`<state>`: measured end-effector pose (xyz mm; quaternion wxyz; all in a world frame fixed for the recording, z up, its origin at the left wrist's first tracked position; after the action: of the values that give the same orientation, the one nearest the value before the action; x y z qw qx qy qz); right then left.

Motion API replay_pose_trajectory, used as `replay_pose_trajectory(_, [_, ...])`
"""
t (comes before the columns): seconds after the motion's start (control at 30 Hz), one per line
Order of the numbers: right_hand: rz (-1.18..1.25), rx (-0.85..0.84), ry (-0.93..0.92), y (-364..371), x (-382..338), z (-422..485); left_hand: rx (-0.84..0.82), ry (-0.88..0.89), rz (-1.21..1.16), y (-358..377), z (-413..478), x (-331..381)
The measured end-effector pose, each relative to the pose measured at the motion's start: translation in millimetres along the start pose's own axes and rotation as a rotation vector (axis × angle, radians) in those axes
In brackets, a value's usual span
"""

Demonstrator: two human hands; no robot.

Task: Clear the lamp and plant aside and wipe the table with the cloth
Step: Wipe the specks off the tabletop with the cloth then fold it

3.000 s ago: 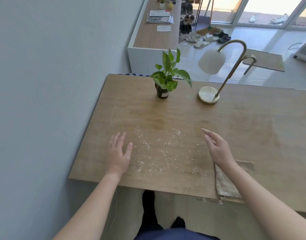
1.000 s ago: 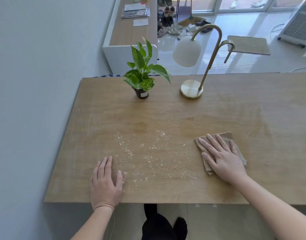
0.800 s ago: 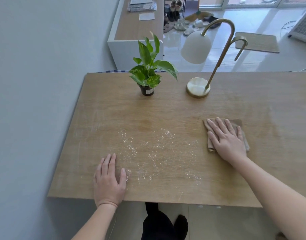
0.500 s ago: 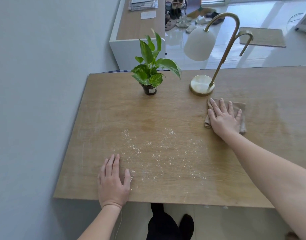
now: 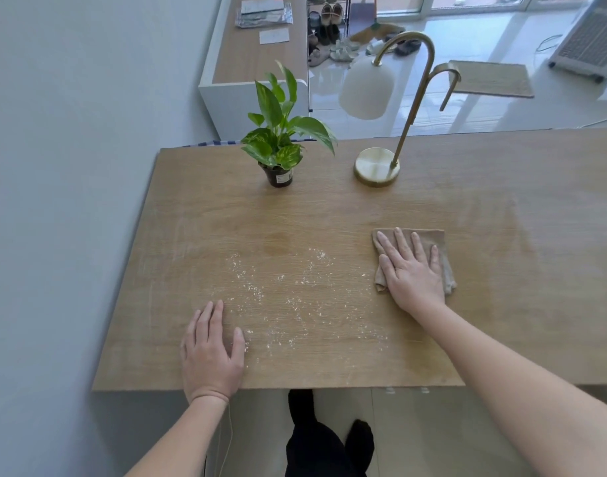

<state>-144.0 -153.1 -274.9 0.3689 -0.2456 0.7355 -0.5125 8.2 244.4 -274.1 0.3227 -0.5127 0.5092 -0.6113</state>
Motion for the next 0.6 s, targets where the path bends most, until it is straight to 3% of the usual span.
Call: replay_pose_trajectory(0.6, [-0.043,0.046,-0.011,64,-39,-175,0.011,0.006,-0.027,-1,-3,1])
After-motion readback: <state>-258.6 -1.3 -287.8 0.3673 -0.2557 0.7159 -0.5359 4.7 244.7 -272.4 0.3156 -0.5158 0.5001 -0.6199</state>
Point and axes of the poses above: each hand's wrist, its own z-axis towards the middle knuckle, its own y-axis out of the palm, x = y × z, the point moved 5 cm from there along z, towards the middle knuckle, and after that the axes turned 6 degrees about -y, right-handed, at the moved point
